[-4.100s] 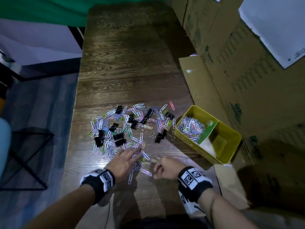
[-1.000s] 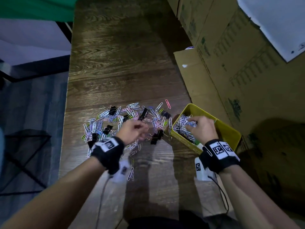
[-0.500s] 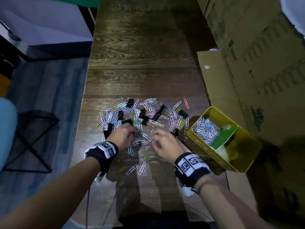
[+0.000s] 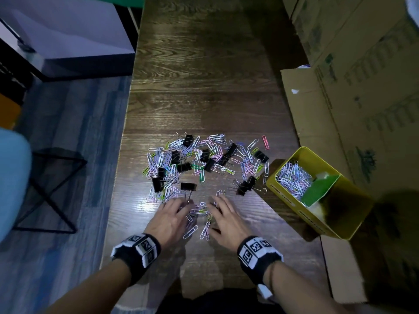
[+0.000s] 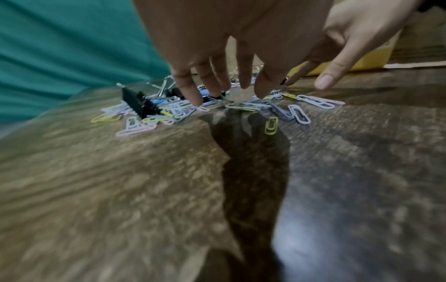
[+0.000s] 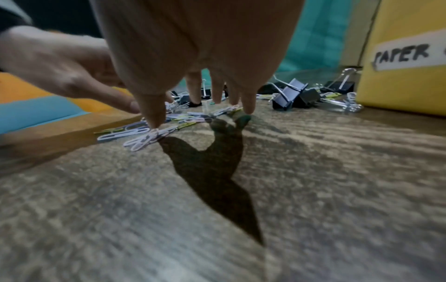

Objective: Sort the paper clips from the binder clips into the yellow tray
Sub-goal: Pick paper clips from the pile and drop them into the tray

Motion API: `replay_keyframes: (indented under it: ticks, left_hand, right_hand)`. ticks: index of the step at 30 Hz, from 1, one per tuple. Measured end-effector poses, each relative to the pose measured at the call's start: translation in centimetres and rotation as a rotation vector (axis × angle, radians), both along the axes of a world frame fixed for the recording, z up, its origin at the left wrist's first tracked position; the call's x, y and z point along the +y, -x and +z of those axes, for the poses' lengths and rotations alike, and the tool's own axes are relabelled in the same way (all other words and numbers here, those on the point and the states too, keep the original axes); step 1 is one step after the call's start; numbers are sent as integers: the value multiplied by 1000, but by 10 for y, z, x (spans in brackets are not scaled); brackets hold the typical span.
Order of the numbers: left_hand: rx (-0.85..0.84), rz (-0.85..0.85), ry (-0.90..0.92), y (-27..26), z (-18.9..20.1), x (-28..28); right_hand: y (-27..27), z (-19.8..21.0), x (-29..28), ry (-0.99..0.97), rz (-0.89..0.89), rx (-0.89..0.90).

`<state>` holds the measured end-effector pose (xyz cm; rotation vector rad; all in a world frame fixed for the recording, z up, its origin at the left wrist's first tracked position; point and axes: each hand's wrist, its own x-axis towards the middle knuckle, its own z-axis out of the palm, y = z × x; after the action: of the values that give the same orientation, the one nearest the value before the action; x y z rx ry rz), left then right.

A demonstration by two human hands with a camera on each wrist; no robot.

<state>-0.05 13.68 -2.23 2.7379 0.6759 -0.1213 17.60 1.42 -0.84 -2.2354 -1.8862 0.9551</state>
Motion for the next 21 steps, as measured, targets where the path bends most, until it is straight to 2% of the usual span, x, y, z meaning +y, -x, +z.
replay_keyframes:
  ticks: [3,9,12,14,18,21]
  left_hand:
    - [106,74,-27,3,0,-5]
    - [200,187,-20,-16,8,15]
    - [220,127,1,-11,18,4]
    - [310,131,58,-3,20,-8]
    - [433,297,163,-1,16,-29]
    - [360,403,245,-10,10,-45]
  right_hand:
    - [3,2,3,64,-61,-10]
    - [22,0,-2,76,114,-23]
    - [23,-1,-2,81,7,-41]
    - [22,-2,0,118,-53,-56]
    - [20,-2,3,82,-7,-108]
    - [26,-7,5,43,9,-51]
